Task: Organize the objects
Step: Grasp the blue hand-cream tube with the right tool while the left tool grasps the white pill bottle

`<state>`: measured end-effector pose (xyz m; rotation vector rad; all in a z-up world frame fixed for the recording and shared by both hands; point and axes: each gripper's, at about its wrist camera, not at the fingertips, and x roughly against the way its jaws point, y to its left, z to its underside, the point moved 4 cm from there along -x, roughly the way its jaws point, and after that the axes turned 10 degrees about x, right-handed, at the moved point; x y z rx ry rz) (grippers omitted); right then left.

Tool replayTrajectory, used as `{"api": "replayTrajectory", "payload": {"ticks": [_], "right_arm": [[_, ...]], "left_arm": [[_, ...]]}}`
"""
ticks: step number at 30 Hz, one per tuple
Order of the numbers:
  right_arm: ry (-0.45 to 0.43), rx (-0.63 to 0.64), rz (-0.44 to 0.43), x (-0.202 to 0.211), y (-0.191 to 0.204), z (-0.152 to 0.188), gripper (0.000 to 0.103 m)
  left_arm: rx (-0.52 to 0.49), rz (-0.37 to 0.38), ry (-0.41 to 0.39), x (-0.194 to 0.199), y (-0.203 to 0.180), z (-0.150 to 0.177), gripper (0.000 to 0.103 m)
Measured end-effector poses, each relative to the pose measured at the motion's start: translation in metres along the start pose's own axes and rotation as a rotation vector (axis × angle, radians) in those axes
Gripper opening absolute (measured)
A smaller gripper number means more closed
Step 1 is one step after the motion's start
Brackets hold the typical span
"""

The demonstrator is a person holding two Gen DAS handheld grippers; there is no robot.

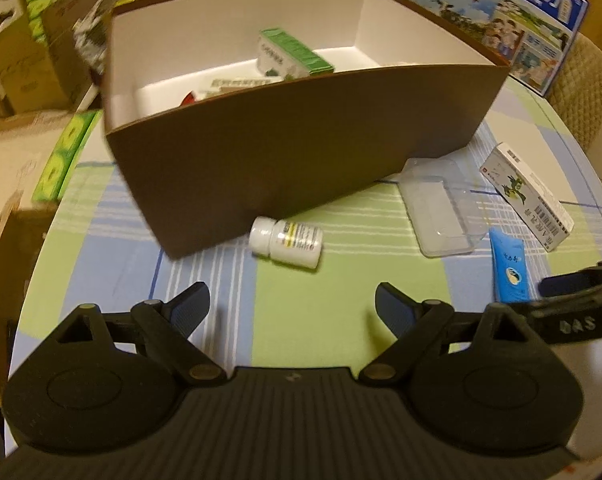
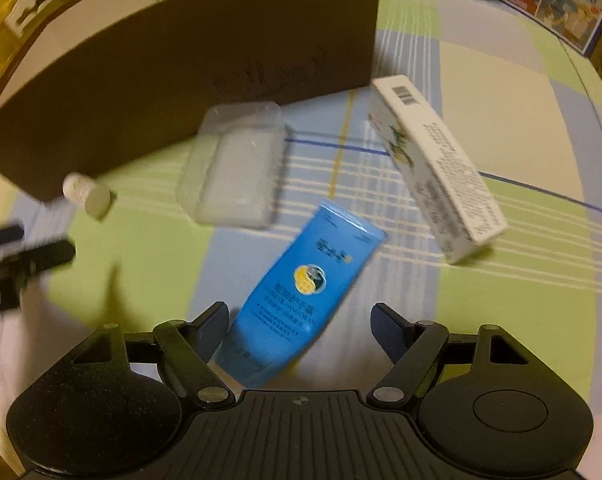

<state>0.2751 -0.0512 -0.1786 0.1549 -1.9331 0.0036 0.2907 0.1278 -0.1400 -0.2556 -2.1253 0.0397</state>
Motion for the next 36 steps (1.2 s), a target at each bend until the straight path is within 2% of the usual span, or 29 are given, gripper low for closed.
{"api": "replayTrajectory", "payload": {"ticks": [5,9,14,17,19,21,28,32,36], "right_arm": [[0.01,0.111,0.052,0.012,-0.005,0.027,0.075],[0.007,0.09,0.055,0.016,-0.017,0.045,0.075],[0.011,0.055,0.061,0.019,-0.028,0.052,0.075],[0.012,0.038,0.066,0.022,-0.032,0.055,0.075],[0.013,0.034,0.067,0.023,-0.032,0.055,0.075],[0.014,0.033,0.068,0.02,-0.031,0.053,0.075],[0.009,0.041,0.064,0.019,-0.029,0.053,0.075],[-0.001,0.094,0.05,0.015,-0.021,0.056,0.075],[-0.028,0.148,0.03,0.016,-0.015,0.062,0.068]], "left_arm": [[-0.072,0.005,-0.054,-0.012,-0.005,-0.006,0.087],[-0.126,0.012,-0.085,-0.022,-0.009,-0.01,0.083],[-0.157,0.022,-0.075,-0.036,-0.009,-0.012,0.078],[-0.168,0.035,-0.063,-0.041,-0.01,-0.011,0.067],[-0.172,0.042,-0.053,-0.043,-0.011,-0.009,0.05],[-0.168,0.051,-0.044,-0.043,-0.011,-0.007,0.042],[-0.112,0.034,-0.027,-0.034,-0.008,0.001,0.042],[-0.083,0.029,0.003,-0.023,-0.011,0.014,0.042],[-0.081,0.046,0.038,-0.01,-0.017,0.032,0.042]]}}
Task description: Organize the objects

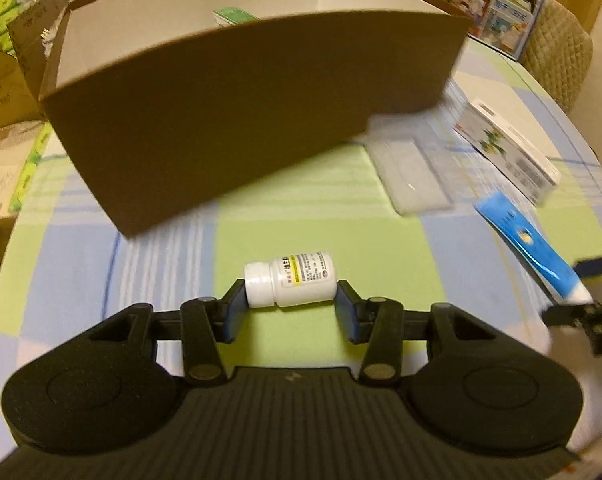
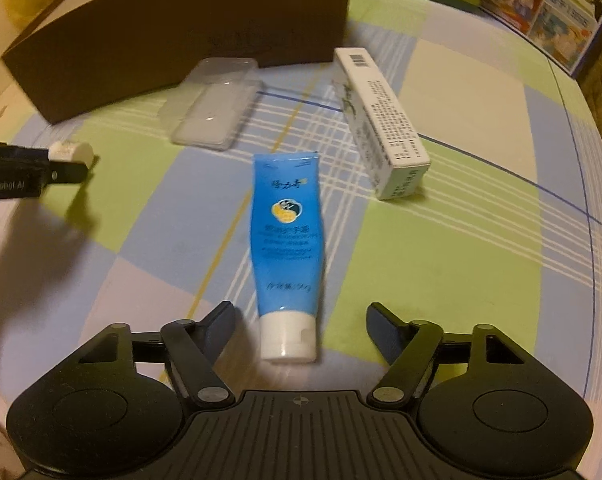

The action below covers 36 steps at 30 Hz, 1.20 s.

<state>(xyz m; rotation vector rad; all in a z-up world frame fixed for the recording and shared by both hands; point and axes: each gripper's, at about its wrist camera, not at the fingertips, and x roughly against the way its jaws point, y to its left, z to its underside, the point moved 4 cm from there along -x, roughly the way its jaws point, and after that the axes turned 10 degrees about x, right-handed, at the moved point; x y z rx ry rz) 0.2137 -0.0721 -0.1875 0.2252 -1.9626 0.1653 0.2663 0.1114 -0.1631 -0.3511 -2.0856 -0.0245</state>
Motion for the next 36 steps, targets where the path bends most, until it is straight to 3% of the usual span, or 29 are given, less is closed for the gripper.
{"api": "replayTrajectory", "payload": {"ticks": [11,15,18,24,36], "right_arm": [[-0.114,0.011,0.009,-0.004,0.004,-0.015,0.036],[-0.128,0.037,0.008,-0.006,0.012,-0.015,0.036],[-0.131,0.039,0.002,-0.005,0.012,-0.013,0.036],[-0.128,0.028,0.007,-0.005,0.013,-0.014,0.036],[-0.142,0.044,0.005,-0.004,0.014,-0.012,0.036]], "left_arm": [[0.016,0.002,0.041,0.012,-0.027,0.022,0.042],[0.054,0.008,0.049,0.01,-0.026,0.019,0.057],[0.073,0.002,0.05,0.008,-0.025,0.016,0.06],[0.079,-0.014,0.044,0.009,-0.025,0.016,0.042],[0.063,-0.028,0.051,0.013,-0.032,0.02,0.042]]}}
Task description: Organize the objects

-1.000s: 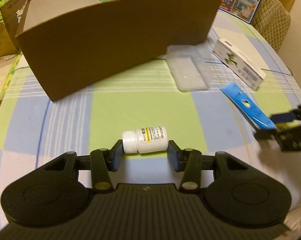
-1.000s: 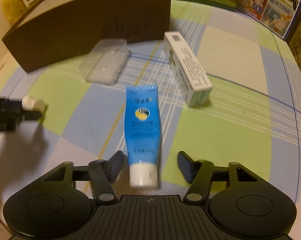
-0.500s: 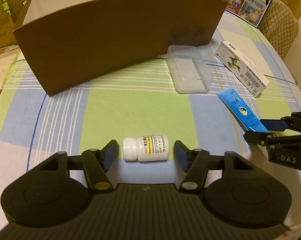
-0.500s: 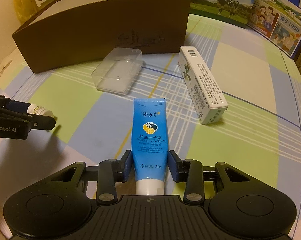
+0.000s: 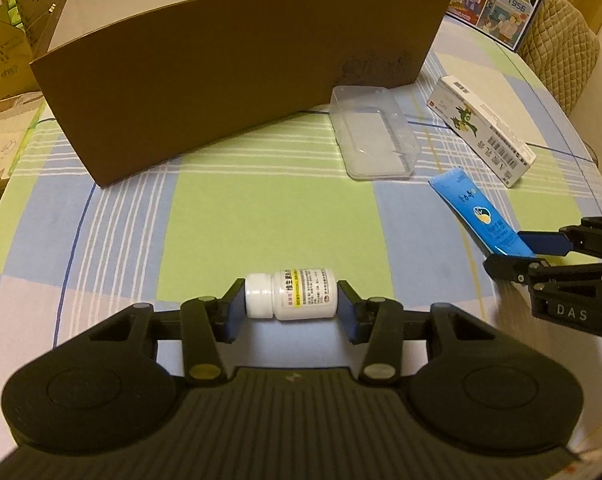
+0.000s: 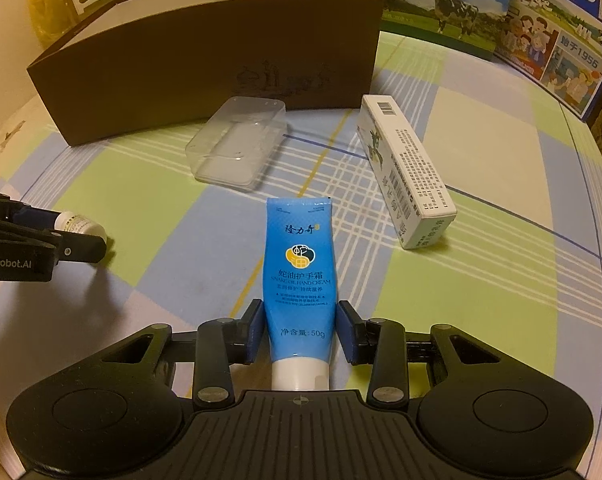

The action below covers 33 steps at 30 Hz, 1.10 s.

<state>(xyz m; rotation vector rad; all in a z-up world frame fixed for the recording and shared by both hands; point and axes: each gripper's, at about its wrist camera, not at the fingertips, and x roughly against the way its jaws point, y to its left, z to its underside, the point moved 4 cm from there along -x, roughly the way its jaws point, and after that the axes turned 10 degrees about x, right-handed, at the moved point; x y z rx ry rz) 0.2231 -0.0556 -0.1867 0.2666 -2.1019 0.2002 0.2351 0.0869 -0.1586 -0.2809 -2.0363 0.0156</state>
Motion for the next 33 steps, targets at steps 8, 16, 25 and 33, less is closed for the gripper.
{"api": "replayTrajectory", "payload": {"ticks": [8,16,25,33], "right_arm": [[0.002,0.015,-0.011,0.001,0.001,0.0,0.035],[0.011,0.01,-0.055,0.006,0.006,0.002,0.034],[-0.049,-0.001,-0.124,0.036,0.014,-0.016,0.033],[-0.156,0.018,-0.181,0.068,0.021,-0.06,0.033]], "left_arm": [[-0.013,-0.002,0.016,0.002,-0.004,0.003,0.042],[-0.014,0.001,0.005,0.011,-0.005,0.001,0.042],[-0.01,0.008,-0.061,0.041,-0.007,-0.02,0.042],[-0.009,0.013,-0.143,0.072,-0.012,-0.05,0.042]]}}
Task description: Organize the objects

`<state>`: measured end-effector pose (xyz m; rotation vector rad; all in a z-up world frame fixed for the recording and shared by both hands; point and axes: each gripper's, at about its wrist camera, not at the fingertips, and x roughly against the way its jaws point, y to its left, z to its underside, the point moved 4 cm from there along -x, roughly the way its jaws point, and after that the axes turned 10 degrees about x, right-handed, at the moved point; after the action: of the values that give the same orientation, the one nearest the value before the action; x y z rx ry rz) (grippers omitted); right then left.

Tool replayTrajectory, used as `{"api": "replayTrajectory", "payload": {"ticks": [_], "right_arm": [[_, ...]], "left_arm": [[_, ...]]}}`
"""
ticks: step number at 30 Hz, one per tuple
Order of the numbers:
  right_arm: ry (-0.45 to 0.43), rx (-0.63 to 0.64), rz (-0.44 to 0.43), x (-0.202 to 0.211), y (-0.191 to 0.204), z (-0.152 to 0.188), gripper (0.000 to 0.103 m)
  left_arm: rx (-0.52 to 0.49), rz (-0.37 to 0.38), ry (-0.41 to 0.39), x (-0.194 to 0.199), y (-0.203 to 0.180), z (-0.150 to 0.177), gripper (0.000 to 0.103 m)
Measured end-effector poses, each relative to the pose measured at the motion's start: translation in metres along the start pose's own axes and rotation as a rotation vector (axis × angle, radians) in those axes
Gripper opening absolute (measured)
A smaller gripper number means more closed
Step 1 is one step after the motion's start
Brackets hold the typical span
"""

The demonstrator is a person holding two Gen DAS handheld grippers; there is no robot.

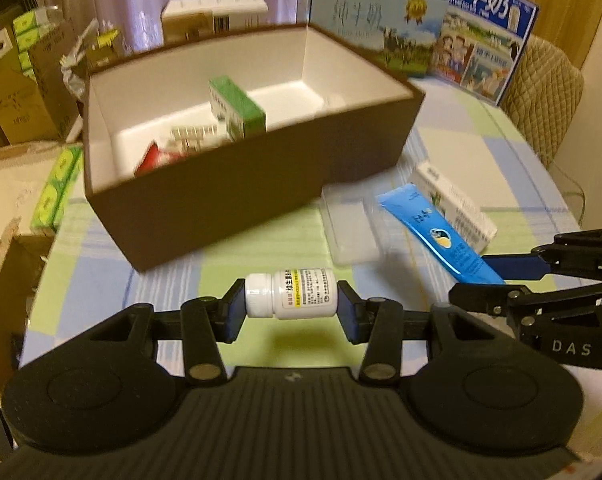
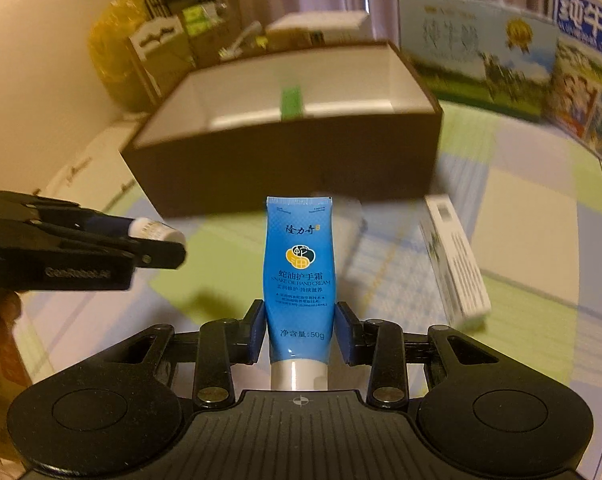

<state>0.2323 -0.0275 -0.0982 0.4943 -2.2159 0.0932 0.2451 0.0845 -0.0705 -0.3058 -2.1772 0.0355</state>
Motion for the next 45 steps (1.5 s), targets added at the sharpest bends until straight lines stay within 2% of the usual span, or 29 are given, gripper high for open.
{"api": "replayTrajectory", "payload": {"ticks": [6,15,21,26,37,45], "right_arm": [[-0.072,0.016,-0.021,0.007,0.001,-0.038,0.033],[-0.162,0.059,-0.008,0.0,-0.012,-0.106,0.033],[-0.188,0.074,-0.006,-0.015,-0.021,-0.145,0.033],[-0.188,0.089,0.001,-0.035,-0.028,-0.172,0.033],[-0.101,0.086,0.038,-0.101,-0.056,-0.205,0.033],[0.039,0.052,0.027,-0.158,-0.081,-0.205,0.034]], "left_arm": [[0.01,-0.016,-0.075,0.012,0.004,-0.034,0.042],[0.021,-0.069,-0.185,0.014,0.022,-0.095,0.042],[0.021,-0.111,-0.205,0.0,0.035,-0.126,0.042],[0.033,-0.141,-0.187,-0.019,0.049,-0.141,0.042],[0.038,-0.193,-0.13,-0.067,0.078,-0.17,0.042],[0.041,-0.21,-0.089,-0.096,0.093,-0.176,0.042]]}}
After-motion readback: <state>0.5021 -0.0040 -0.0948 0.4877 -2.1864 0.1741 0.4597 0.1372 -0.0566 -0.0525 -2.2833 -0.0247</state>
